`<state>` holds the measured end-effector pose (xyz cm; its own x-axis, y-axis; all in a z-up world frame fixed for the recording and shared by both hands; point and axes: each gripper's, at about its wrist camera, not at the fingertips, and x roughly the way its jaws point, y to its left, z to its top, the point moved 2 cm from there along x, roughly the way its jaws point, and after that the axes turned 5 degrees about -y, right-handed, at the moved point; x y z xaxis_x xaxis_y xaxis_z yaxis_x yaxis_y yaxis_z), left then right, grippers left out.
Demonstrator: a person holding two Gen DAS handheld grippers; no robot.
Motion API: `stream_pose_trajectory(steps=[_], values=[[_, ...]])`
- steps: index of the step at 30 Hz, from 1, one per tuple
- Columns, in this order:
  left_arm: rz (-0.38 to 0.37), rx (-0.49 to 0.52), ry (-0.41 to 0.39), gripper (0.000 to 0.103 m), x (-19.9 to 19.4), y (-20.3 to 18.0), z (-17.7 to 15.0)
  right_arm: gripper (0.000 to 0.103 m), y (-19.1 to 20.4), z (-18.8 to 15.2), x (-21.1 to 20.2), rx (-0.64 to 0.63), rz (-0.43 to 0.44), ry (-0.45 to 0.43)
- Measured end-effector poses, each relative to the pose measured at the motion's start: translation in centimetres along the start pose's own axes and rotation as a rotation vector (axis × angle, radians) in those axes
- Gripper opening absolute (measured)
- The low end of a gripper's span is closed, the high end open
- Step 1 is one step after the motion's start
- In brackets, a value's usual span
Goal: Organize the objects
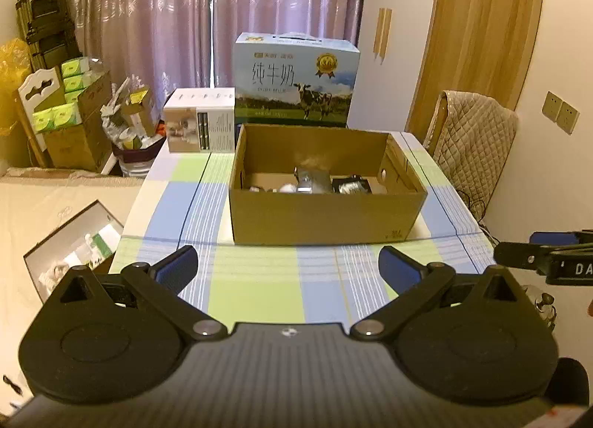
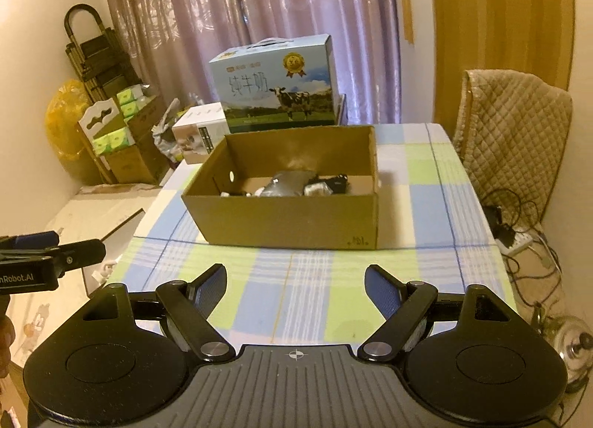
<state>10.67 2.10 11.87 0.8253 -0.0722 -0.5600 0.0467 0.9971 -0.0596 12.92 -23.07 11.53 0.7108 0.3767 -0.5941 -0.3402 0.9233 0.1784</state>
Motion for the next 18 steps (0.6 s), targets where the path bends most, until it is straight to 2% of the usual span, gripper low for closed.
stream_pose_trajectory(steps=[5, 10, 18], values=[[0.006, -0.006, 0.007, 0.102, -1.5, -0.7, -1.7, 0.079, 0.2, -1.9, -1.8, -0.027, -0.026, -0.011], [-0.015, -0.001, 0.023, 0.102, -2.7, -1.6, -3.5, 0.079, 0.2, -3.3, -2.7, -0.009, -0.016, -0.002], [0.004, 0.01, 0.04, 0.102, -3.5, -1.8, -5.3, 0.079, 0.9, -5.1, -3.3, -0.023, -0.009, 0.014]])
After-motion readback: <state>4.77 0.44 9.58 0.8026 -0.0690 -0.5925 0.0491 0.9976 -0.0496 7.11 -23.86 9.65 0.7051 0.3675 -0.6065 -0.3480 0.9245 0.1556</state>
